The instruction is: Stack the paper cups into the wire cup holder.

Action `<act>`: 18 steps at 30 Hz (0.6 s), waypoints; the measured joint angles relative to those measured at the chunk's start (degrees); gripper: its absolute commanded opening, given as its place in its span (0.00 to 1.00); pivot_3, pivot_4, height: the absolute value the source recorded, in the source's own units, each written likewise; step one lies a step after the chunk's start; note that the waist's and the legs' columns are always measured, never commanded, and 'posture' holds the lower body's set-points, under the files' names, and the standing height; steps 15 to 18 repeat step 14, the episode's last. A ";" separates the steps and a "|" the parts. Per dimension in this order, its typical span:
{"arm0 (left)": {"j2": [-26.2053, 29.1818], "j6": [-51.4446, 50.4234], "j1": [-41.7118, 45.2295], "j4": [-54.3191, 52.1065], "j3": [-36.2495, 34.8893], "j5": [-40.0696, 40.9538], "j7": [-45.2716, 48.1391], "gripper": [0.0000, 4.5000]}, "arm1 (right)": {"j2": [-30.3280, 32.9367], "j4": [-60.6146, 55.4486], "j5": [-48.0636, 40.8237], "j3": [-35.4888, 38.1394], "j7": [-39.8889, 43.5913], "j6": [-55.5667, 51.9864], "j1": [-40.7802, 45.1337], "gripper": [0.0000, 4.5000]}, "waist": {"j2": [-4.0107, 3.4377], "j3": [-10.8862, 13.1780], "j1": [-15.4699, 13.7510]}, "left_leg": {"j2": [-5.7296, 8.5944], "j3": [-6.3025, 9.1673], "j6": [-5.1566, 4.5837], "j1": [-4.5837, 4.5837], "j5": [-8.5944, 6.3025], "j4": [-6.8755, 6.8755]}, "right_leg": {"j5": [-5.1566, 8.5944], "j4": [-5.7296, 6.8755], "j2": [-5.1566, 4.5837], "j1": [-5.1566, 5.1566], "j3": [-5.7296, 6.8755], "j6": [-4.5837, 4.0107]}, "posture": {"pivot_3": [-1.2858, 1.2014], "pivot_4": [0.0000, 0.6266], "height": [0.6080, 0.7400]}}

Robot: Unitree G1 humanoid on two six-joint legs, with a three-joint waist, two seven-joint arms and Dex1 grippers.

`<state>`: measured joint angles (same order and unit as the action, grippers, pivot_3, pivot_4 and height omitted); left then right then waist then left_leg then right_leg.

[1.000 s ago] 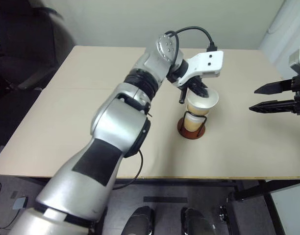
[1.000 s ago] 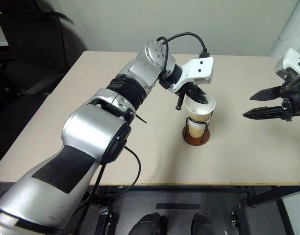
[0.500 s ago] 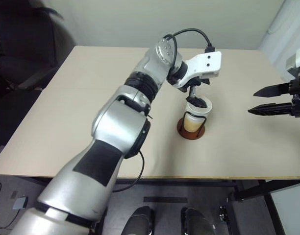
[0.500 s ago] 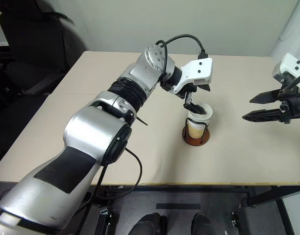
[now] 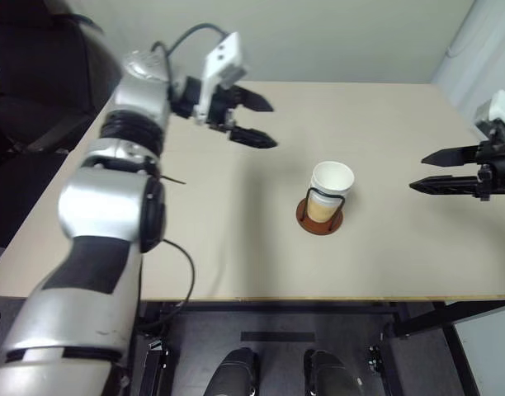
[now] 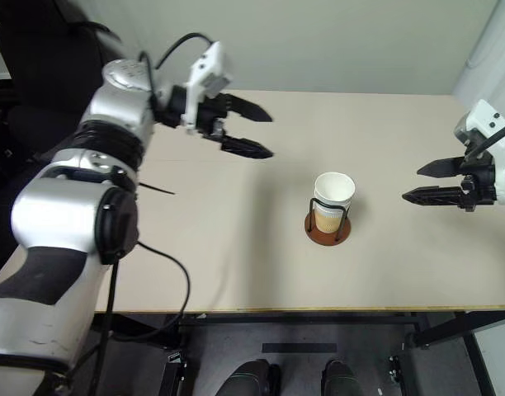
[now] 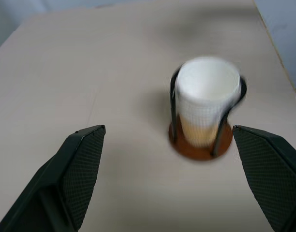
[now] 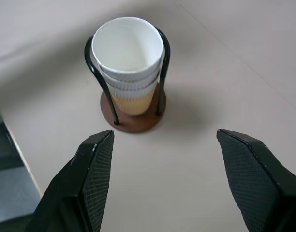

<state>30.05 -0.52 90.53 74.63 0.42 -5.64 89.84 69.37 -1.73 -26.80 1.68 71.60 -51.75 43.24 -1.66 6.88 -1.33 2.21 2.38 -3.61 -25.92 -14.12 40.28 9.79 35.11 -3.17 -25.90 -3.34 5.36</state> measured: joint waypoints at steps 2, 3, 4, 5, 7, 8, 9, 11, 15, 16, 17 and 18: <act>3.29 -1.76 -1.19 -0.74 -0.65 0.99 0.08 1.00 | -1.00 0.15 0.05 0.00 -0.79 0.18 0.04 0.76 | 0.00 0.00 -0.03 | 0.02 0.04 0.00 -0.02 0.00 0.02 | -0.01 -0.03 0.00 0.00 0.05 -0.02 | 0.52 0.24 1.00; 4.65 -2.54 -1.64 -1.36 -0.88 1.50 0.08 1.00 | -1.34 0.39 0.10 -0.09 -0.97 0.43 0.16 0.76 | 0.00 0.00 -0.08 | 0.03 0.04 0.00 -0.03 0.01 0.02 | -0.01 -0.06 -0.01 0.02 0.05 -0.02 | 0.52 0.24 1.00; 5.68 -3.07 -2.09 -2.05 -0.94 1.69 0.06 1.00 | -1.62 0.62 0.19 -0.16 -1.07 0.93 0.28 0.76 | 0.00 0.00 -0.11 | 0.05 0.05 -0.01 -0.02 0.01 0.02 | -0.01 -0.06 -0.01 0.02 0.07 -0.03 | 0.52 0.24 1.00; 6.76 -3.72 -2.59 -2.90 -0.98 1.89 -0.04 1.00 | -1.77 1.09 0.36 -0.41 -1.08 1.59 0.53 0.76 | 0.00 -0.01 -0.14 | 0.06 0.10 -0.01 -0.02 0.01 0.03 | -0.01 -0.08 -0.03 0.03 0.09 -0.03 | 0.52 0.24 1.00; 7.98 -4.87 -3.72 -4.03 -1.33 2.36 -0.45 1.00 | -1.96 1.88 1.14 -0.91 -0.82 2.80 1.17 0.76 | 0.00 -0.01 -0.14 | 0.09 0.11 -0.01 0.00 0.01 0.03 | 0.01 -0.07 0.01 0.04 0.14 -0.08 | 0.52 0.24 1.00; 8.25 -5.25 -4.43 -4.61 -1.46 2.77 -0.59 1.00 | -2.01 2.10 1.41 -1.12 -0.75 3.54 1.42 0.76 | 0.00 -0.02 -0.16 | 0.07 0.17 -0.01 -0.01 0.01 0.04 | 0.00 -0.07 -0.05 0.07 0.11 -0.08 | 0.52 0.24 1.00; 8.27 -5.60 -4.95 -5.01 -1.50 3.08 -0.68 1.00 | -2.13 2.26 1.70 -1.33 -0.71 4.16 1.45 0.76 | 0.01 -0.03 -0.15 | 0.07 0.15 0.02 0.00 0.03 0.06 | 0.00 -0.05 0.00 0.08 0.15 -0.10 | 0.52 0.24 1.00; 8.24 -6.39 -6.35 -6.24 -1.51 3.73 -0.75 1.00 | -2.77 2.35 2.21 -1.94 -0.69 5.18 1.39 0.76 | 0.00 -0.02 -0.08 | 0.04 0.20 0.06 -0.01 0.06 0.06 | -0.02 -0.04 -0.02 0.07 0.13 -0.14 | 0.52 0.24 1.00; 7.99 -7.57 -8.07 -8.55 -1.51 4.49 -1.02 1.00 | -2.89 2.00 2.22 -2.08 -0.51 5.44 0.43 0.76 | -0.02 -0.01 0.00 | 0.06 0.16 0.11 -0.01 0.11 -0.02 | -0.04 0.00 0.00 0.04 0.14 -0.17 | 0.52 0.24 1.00; 7.99 -7.57 -8.07 -8.55 -1.51 4.49 -1.02 1.00 | -2.89 2.00 2.22 -2.08 -0.51 5.44 0.43 0.76 | -0.02 -0.01 0.00 | 0.06 0.16 0.11 -0.01 0.11 -0.02 | -0.04 0.00 0.00 0.04 0.14 -0.17 | 0.52 0.24 1.00; 7.99 -7.57 -8.07 -8.55 -1.51 4.49 -1.02 1.00 | -2.89 2.00 2.22 -2.08 -0.51 5.44 0.43 0.76 | -0.02 -0.01 0.00 | 0.06 0.16 0.11 -0.01 0.11 -0.02 | -0.04 0.00 0.00 0.04 0.14 -0.17 | 0.52 0.24 1.00; 7.99 -7.57 -8.07 -8.55 -1.51 4.49 -1.02 1.00 | -2.89 2.00 2.22 -2.08 -0.51 5.44 0.43 0.76 | -0.02 -0.01 0.00 | 0.06 0.16 0.11 -0.01 0.11 -0.02 | -0.04 0.00 0.00 0.04 0.14 -0.17 | 0.52 0.24 1.00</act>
